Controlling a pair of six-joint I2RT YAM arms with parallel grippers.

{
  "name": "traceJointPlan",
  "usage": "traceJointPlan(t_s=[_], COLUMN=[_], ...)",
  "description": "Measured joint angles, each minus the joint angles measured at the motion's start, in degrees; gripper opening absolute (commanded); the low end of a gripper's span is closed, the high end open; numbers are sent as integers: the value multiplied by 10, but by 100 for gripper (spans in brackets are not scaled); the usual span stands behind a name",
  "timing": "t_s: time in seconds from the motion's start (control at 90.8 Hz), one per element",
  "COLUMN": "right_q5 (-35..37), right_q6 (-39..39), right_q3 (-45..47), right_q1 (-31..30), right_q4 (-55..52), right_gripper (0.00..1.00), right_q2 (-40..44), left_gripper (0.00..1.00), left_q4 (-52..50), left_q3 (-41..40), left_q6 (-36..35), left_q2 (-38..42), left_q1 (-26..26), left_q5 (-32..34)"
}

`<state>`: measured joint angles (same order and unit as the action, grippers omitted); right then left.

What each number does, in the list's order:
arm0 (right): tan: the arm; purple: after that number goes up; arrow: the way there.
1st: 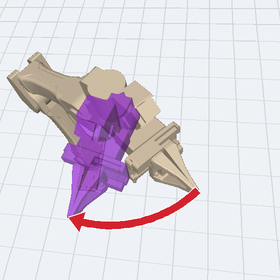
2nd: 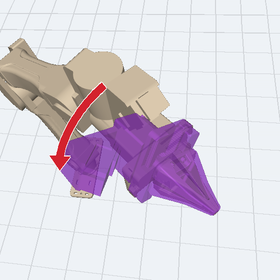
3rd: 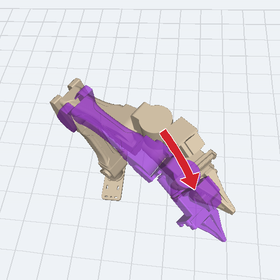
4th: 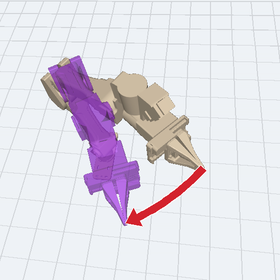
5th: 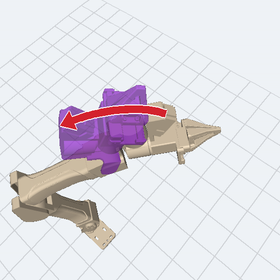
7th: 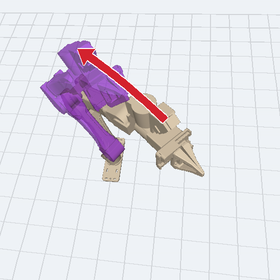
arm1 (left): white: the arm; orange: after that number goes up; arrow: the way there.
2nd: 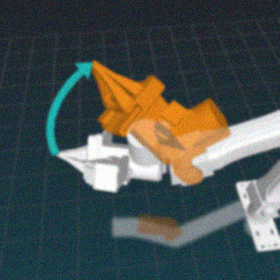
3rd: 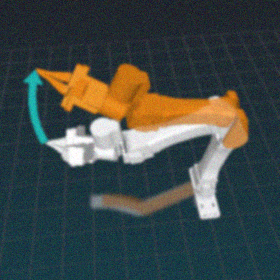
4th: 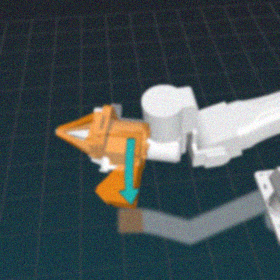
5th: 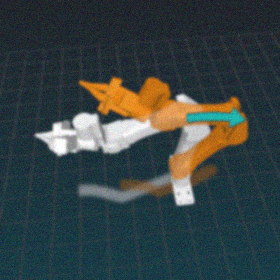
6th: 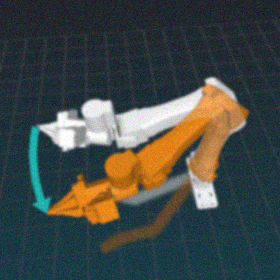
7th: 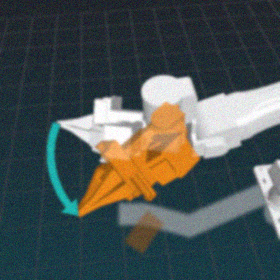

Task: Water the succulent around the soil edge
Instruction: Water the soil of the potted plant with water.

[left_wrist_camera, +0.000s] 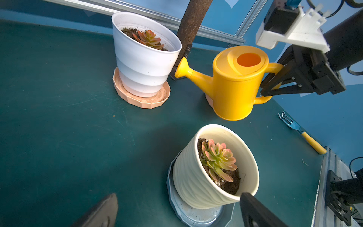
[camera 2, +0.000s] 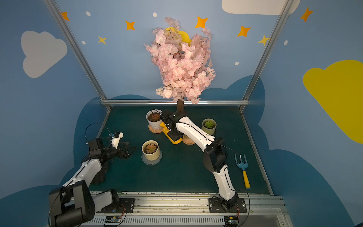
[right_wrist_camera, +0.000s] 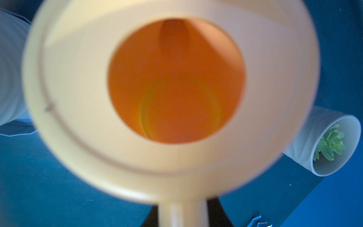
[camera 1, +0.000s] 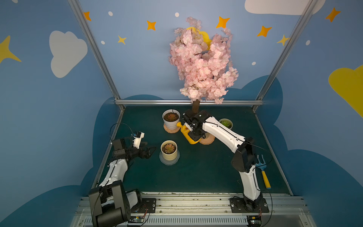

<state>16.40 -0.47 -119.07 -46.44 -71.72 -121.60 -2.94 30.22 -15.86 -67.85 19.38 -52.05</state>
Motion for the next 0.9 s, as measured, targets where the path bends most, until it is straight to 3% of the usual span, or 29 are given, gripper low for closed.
traceJointPlan(t_s=[0.595,0.903], right_q5=[-4,-3], right_q6=[2,8], right_q3=[61,162], right_q1=[-2,-4], right_q4=[34,109], right_gripper=[0,0], right_q2=[9,93], left_gripper=[100,100], left_q4=[0,0], left_q3=[0,0], left_q6=[0,0], left_q2=[0,0], left_q1=[0,0], left_q5=[0,0])
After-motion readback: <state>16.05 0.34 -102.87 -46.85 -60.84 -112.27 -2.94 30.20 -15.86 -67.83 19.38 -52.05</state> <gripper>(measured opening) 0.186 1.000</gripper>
